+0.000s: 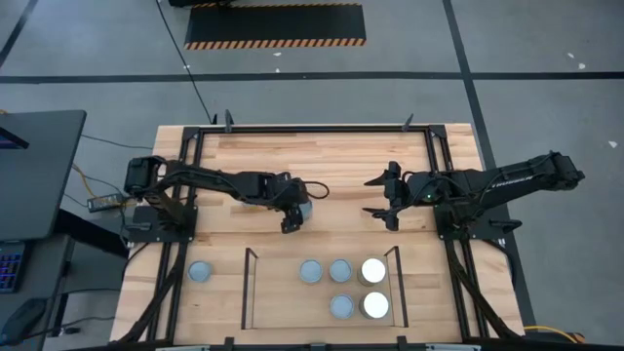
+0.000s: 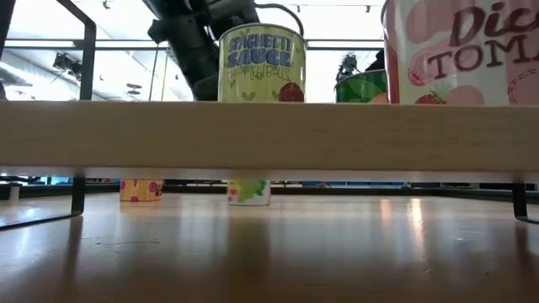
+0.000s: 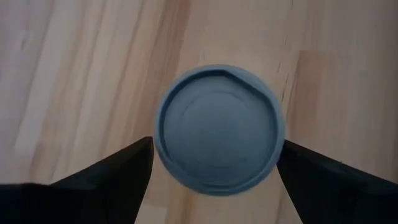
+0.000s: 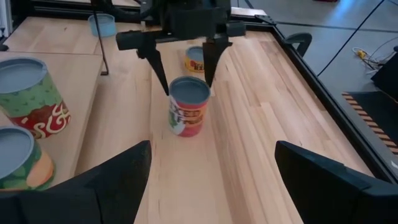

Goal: Pick and place cans onto a shelf
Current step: Put the canned mix fruits on the shelf

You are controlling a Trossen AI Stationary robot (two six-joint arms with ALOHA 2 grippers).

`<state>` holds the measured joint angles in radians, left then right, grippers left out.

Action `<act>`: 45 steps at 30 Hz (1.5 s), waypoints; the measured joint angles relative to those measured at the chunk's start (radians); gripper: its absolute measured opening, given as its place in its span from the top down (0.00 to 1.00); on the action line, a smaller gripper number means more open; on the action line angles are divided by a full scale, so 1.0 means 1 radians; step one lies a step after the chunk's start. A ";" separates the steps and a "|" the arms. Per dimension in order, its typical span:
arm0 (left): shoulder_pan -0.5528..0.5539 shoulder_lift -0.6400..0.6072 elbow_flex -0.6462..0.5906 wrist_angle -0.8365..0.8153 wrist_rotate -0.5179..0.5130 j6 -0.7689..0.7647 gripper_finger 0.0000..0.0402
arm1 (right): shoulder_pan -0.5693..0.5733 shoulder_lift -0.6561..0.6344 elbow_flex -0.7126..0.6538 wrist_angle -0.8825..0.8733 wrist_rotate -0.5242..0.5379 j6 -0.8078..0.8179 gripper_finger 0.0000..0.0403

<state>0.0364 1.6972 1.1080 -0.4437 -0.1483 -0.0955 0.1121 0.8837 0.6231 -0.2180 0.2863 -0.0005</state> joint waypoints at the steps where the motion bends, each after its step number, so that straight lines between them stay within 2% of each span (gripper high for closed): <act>1: -0.001 0.002 0.000 0.008 -0.001 0.012 0.16 | -0.001 0.000 0.000 0.001 0.000 0.000 0.13; 7: 0.005 0.046 0.002 0.139 0.010 0.029 0.16 | -0.004 0.000 0.000 0.004 0.000 -0.002 0.13; 11: 0.007 0.068 0.002 0.162 0.015 0.028 0.19 | -0.004 0.000 0.000 -0.001 0.000 0.000 0.13; 19: 0.001 0.065 0.002 0.161 0.025 0.033 0.29 | -0.018 0.000 0.000 0.004 -0.001 -0.001 0.13; 22: -0.021 0.036 0.024 0.098 0.035 0.055 0.29 | -0.031 0.000 0.000 0.004 0.000 0.000 0.13; 24: -0.045 0.002 0.082 0.036 0.036 0.063 0.29 | -0.039 0.000 0.000 0.006 0.000 0.006 0.13; 28: -0.113 -0.062 0.212 -0.105 0.014 0.065 0.29 | -0.059 0.000 0.000 0.009 0.001 0.007 0.13; 33: -0.227 -0.097 0.357 -0.174 0.033 0.002 0.29 | -0.086 0.000 0.000 0.015 0.009 0.010 0.13; 39: -0.414 -0.096 0.410 -0.170 0.047 -0.028 0.29 | -0.085 0.000 0.000 0.043 0.018 0.044 0.13; 42: -0.500 -0.078 0.411 -0.124 0.017 -0.085 0.29 | -0.030 0.000 0.007 0.073 0.080 0.102 0.13; 45: -0.571 -0.044 0.442 -0.131 -0.040 -0.137 0.29 | 0.073 0.011 0.050 0.068 0.152 0.119 0.13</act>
<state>-0.5344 1.6531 1.5501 -0.5746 -0.1879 -0.2327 0.1854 0.8950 0.6734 -0.1501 0.4383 0.1182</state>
